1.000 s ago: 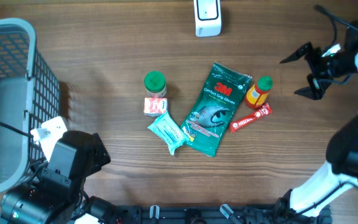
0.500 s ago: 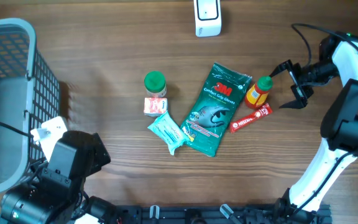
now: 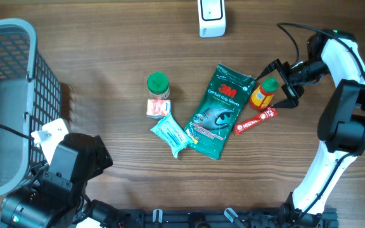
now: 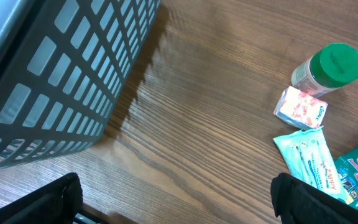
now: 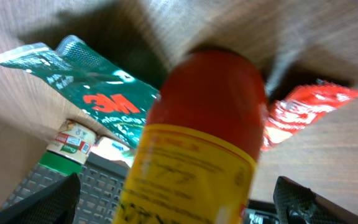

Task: Scan the item barcode
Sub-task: 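Lower the right gripper onto the orange bottle and grasp it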

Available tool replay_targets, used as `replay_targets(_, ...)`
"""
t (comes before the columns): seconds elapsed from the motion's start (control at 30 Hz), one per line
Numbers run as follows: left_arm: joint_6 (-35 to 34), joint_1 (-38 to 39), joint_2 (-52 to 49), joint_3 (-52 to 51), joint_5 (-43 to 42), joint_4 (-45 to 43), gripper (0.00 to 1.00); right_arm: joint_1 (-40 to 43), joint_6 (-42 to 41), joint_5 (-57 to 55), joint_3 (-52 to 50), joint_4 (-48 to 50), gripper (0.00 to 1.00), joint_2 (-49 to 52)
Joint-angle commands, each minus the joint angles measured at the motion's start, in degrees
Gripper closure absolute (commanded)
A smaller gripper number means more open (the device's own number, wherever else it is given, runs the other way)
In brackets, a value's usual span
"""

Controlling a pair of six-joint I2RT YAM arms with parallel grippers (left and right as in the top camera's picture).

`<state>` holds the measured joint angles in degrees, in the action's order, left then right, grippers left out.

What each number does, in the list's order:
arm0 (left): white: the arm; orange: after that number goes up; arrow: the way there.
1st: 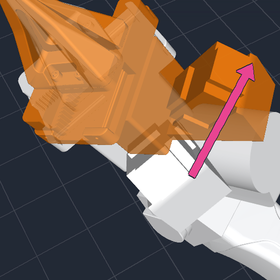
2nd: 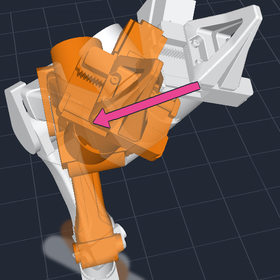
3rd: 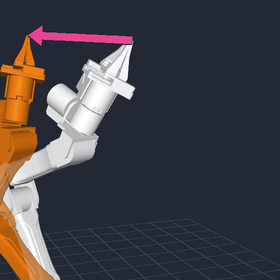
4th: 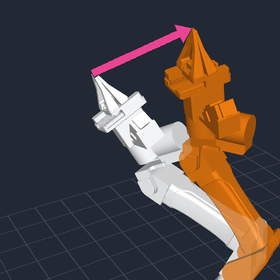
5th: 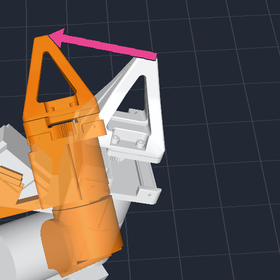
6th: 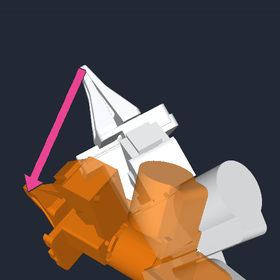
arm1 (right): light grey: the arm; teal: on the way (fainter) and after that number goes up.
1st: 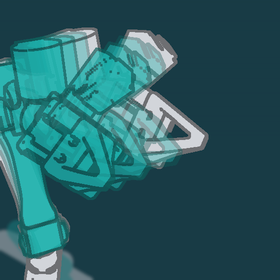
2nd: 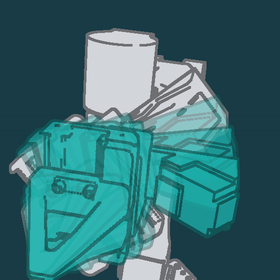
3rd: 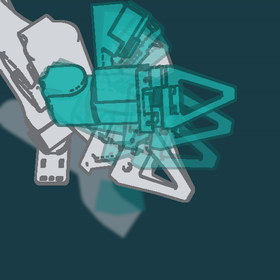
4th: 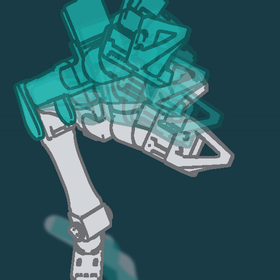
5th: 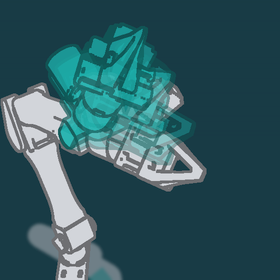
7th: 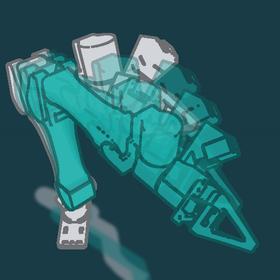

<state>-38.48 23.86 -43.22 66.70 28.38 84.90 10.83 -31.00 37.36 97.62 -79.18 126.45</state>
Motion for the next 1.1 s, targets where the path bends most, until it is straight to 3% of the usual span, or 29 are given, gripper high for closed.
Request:
replay_targets(0.0,-0.83,-0.35,0.26,-0.04,-0.26,0.02,0.0,-0.28,-1.16,1.11,-1.22,1.11,0.0,1.7)
replay_targets(0.27,-0.83,-0.35,0.26,-0.04,-0.26,0.04,0.0,-1.03,1.68,7.78,-4.68,2.67,0.01,5.6)
replay_targets(0.63,-0.83,-0.35,0.26,-0.04,-0.26,0.02,0.0,-1.66,2.36,7.74,-4.72,1.64,0.43,5.99)
replay_targets(0.8,-0.83,-0.35,0.26,-0.04,-0.26,0.02,0.0,-1.66,2.84,7.74,-4.72,0.85,0.45,5.99)
replay_targets(0.93,-0.83,-0.35,0.26,-0.04,-0.26,0.02,0.0,-1.62,4.81,8.83,-4.7,-0.66,0.53,5.99)
replay_targets(1.07,-0.83,-0.35,0.26,-0.04,-0.26,0.02,0.0,-1.55,15.67,16.61,-4.7,-5.6,0.59,5.97)
